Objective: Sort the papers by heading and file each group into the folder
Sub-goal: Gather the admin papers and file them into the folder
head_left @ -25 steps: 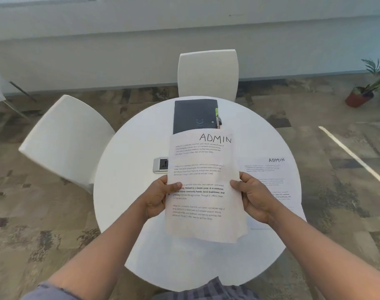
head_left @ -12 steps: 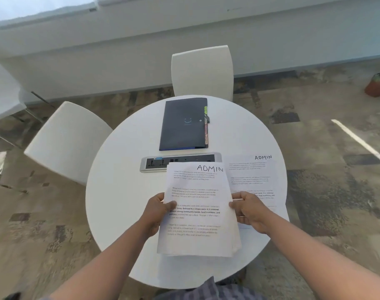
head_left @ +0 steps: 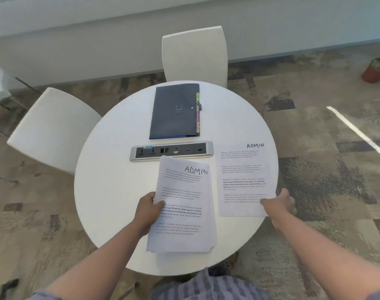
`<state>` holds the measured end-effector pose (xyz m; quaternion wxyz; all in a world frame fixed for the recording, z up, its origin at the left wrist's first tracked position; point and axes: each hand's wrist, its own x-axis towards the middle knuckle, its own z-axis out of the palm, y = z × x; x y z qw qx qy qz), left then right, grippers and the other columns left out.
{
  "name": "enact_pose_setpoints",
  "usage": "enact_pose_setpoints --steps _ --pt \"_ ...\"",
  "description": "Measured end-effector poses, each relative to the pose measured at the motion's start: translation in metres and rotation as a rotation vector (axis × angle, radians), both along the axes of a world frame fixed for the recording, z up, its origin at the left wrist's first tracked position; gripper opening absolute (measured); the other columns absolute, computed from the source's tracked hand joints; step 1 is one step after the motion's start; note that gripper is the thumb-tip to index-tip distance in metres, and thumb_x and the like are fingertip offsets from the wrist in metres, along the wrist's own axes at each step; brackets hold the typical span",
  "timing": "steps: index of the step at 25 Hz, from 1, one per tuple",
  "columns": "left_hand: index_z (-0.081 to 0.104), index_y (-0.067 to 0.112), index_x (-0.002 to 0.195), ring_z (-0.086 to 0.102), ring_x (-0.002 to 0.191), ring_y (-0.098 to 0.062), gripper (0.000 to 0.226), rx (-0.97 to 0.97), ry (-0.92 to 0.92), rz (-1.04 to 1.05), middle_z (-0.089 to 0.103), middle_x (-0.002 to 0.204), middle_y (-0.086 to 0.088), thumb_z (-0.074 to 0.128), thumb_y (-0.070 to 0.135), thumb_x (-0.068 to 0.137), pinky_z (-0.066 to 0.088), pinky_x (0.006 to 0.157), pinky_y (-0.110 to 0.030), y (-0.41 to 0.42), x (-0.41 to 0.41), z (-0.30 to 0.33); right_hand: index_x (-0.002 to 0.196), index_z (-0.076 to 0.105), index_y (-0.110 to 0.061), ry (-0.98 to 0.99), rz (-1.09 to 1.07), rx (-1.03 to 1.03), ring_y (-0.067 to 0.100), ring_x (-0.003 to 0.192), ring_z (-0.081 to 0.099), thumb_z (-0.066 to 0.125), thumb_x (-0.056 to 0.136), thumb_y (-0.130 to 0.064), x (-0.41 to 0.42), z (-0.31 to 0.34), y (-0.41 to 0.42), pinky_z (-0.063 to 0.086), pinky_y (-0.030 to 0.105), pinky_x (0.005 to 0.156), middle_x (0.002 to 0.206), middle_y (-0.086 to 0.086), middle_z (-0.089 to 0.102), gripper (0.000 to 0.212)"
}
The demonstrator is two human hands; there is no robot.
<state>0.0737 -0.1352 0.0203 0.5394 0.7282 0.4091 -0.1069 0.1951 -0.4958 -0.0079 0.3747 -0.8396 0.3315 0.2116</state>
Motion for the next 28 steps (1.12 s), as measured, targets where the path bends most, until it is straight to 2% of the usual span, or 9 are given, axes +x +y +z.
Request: enact_pose_setpoints --steps 2,3,6,8,11,15,20,25,28 --pt "0.069 0.013 0.106 0.076 0.087 -0.030 0.017 0.004 -0.005 0.003 0.077 0.101 -0.007 0.060 0.004 0.096 0.063 0.074 -0.041 0.001 -0.001 0.001 0.157 0.027 -0.009 0.060 -0.097 0.168 0.038 0.134 0.045 0.072 0.088 -0.003 0.001 -0.004 -0.004 0.044 0.048 0.106 0.149 0.016 0.043 0.082" --pt "0.070 0.013 0.106 0.076 0.088 -0.031 0.016 0.004 -0.006 0.006 0.077 0.101 -0.008 0.060 0.004 0.096 0.063 0.076 -0.043 0.002 -0.001 0.000 0.154 0.032 -0.006 0.078 -0.126 0.190 0.037 0.129 0.049 0.070 0.089 0.001 0.001 -0.007 -0.005 0.046 0.045 0.102 0.144 0.017 0.048 0.075" --pt "0.070 0.013 0.107 0.076 0.089 -0.032 0.016 0.000 -0.010 0.020 0.077 0.102 -0.009 0.062 0.005 0.096 0.063 0.079 -0.047 0.003 -0.002 -0.003 0.097 0.062 0.006 0.073 -0.116 0.086 0.028 0.082 0.054 0.060 0.087 0.013 0.002 -0.013 -0.009 0.044 0.033 0.066 0.099 0.017 0.059 0.012" --pt "0.070 0.013 0.108 0.076 0.089 -0.032 0.016 -0.009 -0.015 0.032 0.077 0.103 -0.009 0.062 0.005 0.096 0.063 0.080 -0.048 0.001 -0.001 -0.003 0.090 0.065 0.010 0.088 -0.089 0.112 0.025 0.070 0.052 0.066 0.087 0.010 0.004 -0.017 -0.014 0.036 0.027 0.054 0.090 0.016 0.062 0.003" --pt "0.071 0.014 0.107 0.076 0.089 -0.033 0.016 -0.018 -0.013 0.034 0.078 0.102 -0.009 0.062 0.005 0.096 0.063 0.082 -0.051 -0.003 0.000 -0.002 0.105 0.062 0.003 0.112 -0.055 0.252 0.024 0.078 0.058 0.078 0.087 -0.005 0.006 -0.019 -0.016 0.043 0.031 0.055 0.099 0.012 0.066 0.025" --pt "0.071 0.013 0.107 0.076 0.090 -0.033 0.017 -0.022 -0.017 0.046 0.078 0.102 -0.008 0.062 0.005 0.096 0.063 0.081 -0.049 -0.006 0.002 0.000 0.106 0.063 0.000 0.194 0.001 0.202 0.028 0.083 0.063 0.081 0.082 0.000 0.003 -0.038 -0.017 0.048 0.033 0.061 0.106 0.015 0.070 0.031" --pt "0.070 0.012 0.109 0.076 0.086 -0.029 0.017 -0.031 -0.024 0.072 0.078 0.101 -0.007 0.061 0.003 0.097 0.060 0.068 -0.037 -0.009 0.000 0.003 0.091 0.067 0.008 0.164 0.016 0.113 0.024 0.067 0.052 0.066 0.086 0.007 0.000 -0.043 -0.028 0.038 0.030 0.058 0.088 0.019 0.069 0.006" --pt "0.070 0.012 0.111 0.076 0.083 -0.026 0.018 -0.059 -0.037 0.103 0.078 0.101 -0.007 0.061 0.003 0.098 0.059 0.064 -0.034 -0.012 0.002 0.003 0.084 0.051 0.004 0.019 -0.096 0.119 0.021 0.068 0.035 0.043 0.092 0.004 -0.006 -0.034 -0.033 0.021 0.031 0.059 0.081 0.026 0.049 0.011" --pt "0.068 0.013 0.113 0.076 0.088 -0.030 0.020 -0.072 -0.049 0.122 0.078 0.103 -0.008 0.058 0.002 0.099 0.061 0.069 -0.037 -0.014 0.006 0.005 0.091 0.056 -0.004 -0.077 -0.118 0.172 0.024 0.066 0.045 0.042 0.103 -0.007 -0.008 -0.022 -0.033 0.031 0.031 0.057 0.082 0.016 0.061 0.019"
